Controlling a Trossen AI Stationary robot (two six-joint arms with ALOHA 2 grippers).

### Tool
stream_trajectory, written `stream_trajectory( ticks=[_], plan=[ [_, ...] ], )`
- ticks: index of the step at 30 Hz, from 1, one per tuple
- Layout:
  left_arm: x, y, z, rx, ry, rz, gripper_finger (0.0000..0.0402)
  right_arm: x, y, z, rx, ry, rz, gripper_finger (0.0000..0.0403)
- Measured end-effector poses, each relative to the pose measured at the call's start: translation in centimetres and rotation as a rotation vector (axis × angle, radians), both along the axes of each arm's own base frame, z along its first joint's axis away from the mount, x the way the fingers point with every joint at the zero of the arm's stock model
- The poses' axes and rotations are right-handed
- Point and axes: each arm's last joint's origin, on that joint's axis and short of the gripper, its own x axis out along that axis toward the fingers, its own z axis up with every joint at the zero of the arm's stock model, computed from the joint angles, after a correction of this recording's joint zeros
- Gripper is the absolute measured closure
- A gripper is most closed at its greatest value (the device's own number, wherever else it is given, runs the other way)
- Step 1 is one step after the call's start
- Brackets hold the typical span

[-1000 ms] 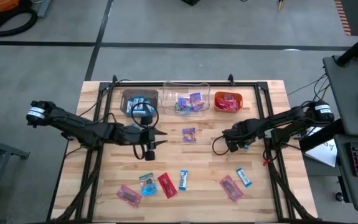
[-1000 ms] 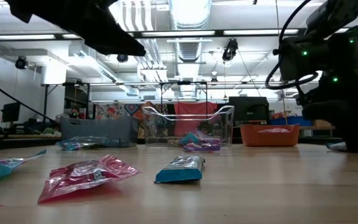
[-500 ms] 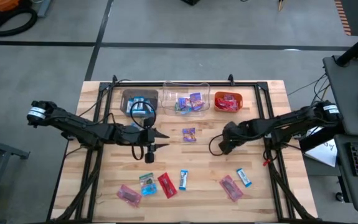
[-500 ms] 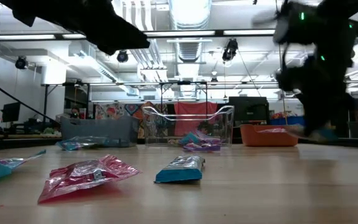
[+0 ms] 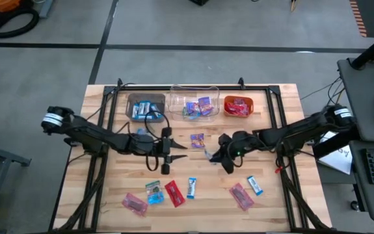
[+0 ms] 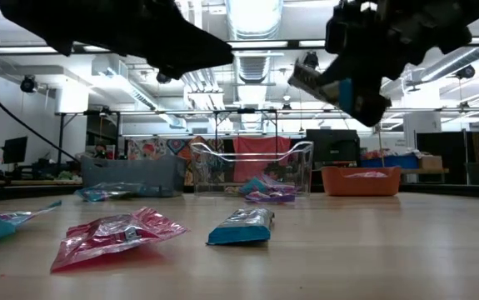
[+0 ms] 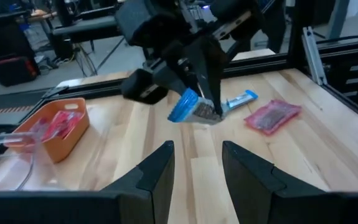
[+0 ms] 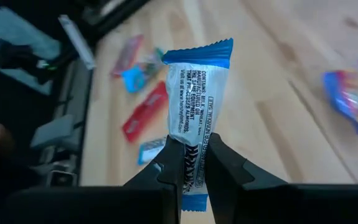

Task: Sort candy
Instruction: Put the white candy into the black bin

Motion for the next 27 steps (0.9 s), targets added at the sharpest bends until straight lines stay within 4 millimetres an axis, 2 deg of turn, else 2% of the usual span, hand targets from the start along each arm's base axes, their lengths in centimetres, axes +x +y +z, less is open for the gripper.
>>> stream_trajectory(
  ticks=[11,17,27],
  plan=[
    [4.6,-0.9,-1.1,0.058,0.017,-0.013,0.0283,0.9,0.5,-0.5,0.059,-0.042,0.123,0.0360],
    [6.1,-1.5,-2.0,0.075,0.033,-0.131,0.0283,0.9,0.7,-0.3,0.081,-0.057,0.163,0.0360],
    [7.5,-1.7,-2.1,0.071,0.016,-0.139,0.0283,0.8,0.7,-0.4,0.099,-0.038,0.192,0.0360]
  ],
)
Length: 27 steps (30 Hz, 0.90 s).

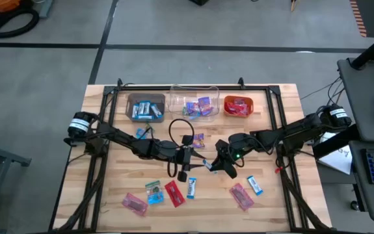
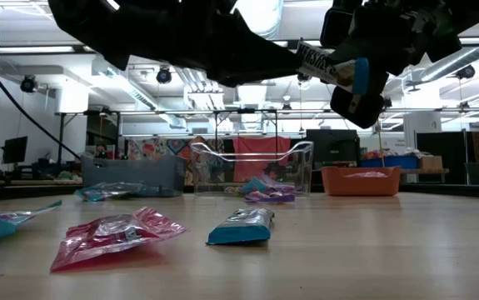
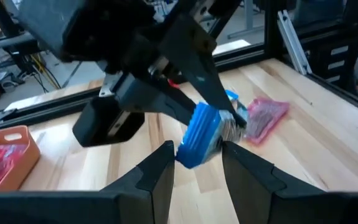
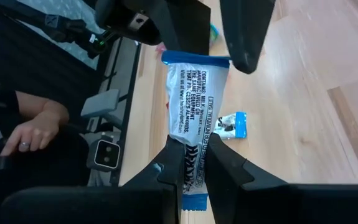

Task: Sort candy
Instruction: Put the white candy into the black bin

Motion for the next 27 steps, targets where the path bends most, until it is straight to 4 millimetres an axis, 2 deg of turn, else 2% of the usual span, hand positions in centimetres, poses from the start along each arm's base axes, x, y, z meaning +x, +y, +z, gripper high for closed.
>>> stream_trajectory(
  ticks=[7,10,14,19,23,27],
  plan=[
    [0.3,-0.2,0.3,0.019,-0.021,-0.069,0.0291,0.0,0.0,0.0,0.000,0.004,0.001,0.0360],
    [0.3,-0.2,0.3,0.019,-0.026,-0.077,0.0322,0.0,0.0,0.0,-0.001,0.004,0.000,0.0360],
    [0.3,-0.3,0.3,0.019,-0.024,-0.084,0.0386,0.0,0.0,-0.1,-0.003,0.006,0.005,0.0360],
    [0.3,-0.2,0.3,0.018,-0.024,-0.084,0.0387,0.0,0.0,-0.1,-0.014,0.001,0.007,0.0359],
    [0.1,-0.2,0.6,0.018,-0.018,-0.082,0.0397,0.0,-0.1,-0.1,-0.027,-0.001,-0.013,0.0339],
    [-0.4,-0.1,1.4,0.028,0.006,-0.081,0.0398,0.1,-0.3,0.0,-0.033,-0.008,-0.034,0.0292]
  ],
)
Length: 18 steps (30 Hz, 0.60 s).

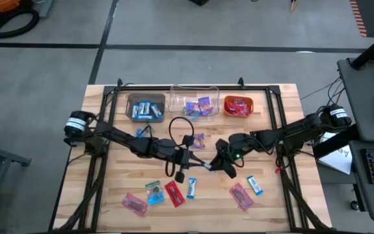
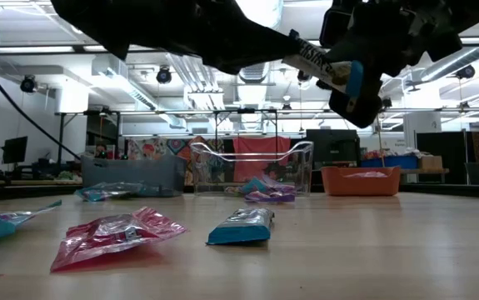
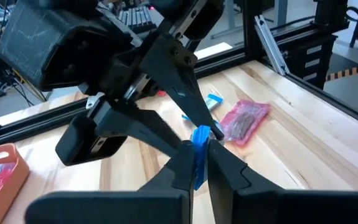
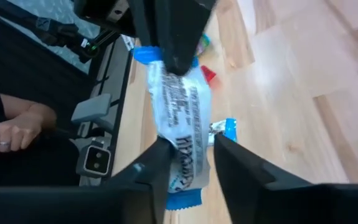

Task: Sort candy
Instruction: Put the white candy into the black bin

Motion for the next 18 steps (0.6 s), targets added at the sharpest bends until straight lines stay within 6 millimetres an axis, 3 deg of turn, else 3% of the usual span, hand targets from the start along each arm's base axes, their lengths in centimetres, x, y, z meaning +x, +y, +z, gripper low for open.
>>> stream_trajectory(
  ticks=[9,18],
  plan=[
    [-1.5,0.5,1.7,0.040,0.081,0.054,0.0399,0.1,-0.9,0.0,0.002,0.003,-0.036,0.0199],
    [-5.0,1.9,3.7,0.172,0.258,0.244,0.0400,0.2,-2.0,0.0,0.007,0.009,-0.073,0.0178]
  ],
)
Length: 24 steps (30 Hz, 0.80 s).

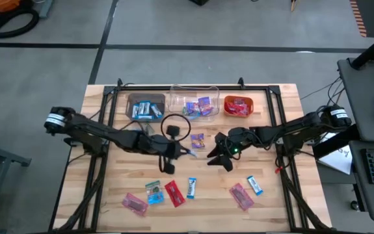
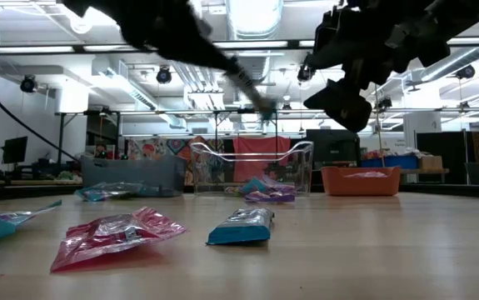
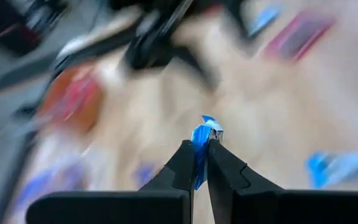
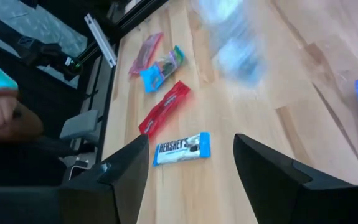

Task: Sort candy
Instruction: Put the white candy into the black bin

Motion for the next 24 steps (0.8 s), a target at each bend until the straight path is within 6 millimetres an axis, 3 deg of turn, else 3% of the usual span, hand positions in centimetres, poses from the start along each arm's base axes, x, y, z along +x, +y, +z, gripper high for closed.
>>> stream_trajectory(
  ticks=[6,14,19,24],
  plan=[
    [-4.9,3.0,1.7,0.161,0.194,0.346,0.0400,0.0,-0.1,0.0,0.000,-0.001,-0.004,0.0179],
    [-9.8,11.5,2.8,0.122,0.280,0.813,0.0400,0.1,-0.3,0.0,-0.034,-0.003,-0.063,0.0181],
    [-11.1,16.2,1.2,0.040,0.343,0.848,0.0400,0.1,-0.4,0.0,-0.051,-0.004,-0.097,0.0181],
    [-11.4,19.2,-0.3,-0.022,0.357,0.854,0.0395,0.1,-0.4,0.0,-0.053,-0.003,-0.102,0.0181]
  ],
)
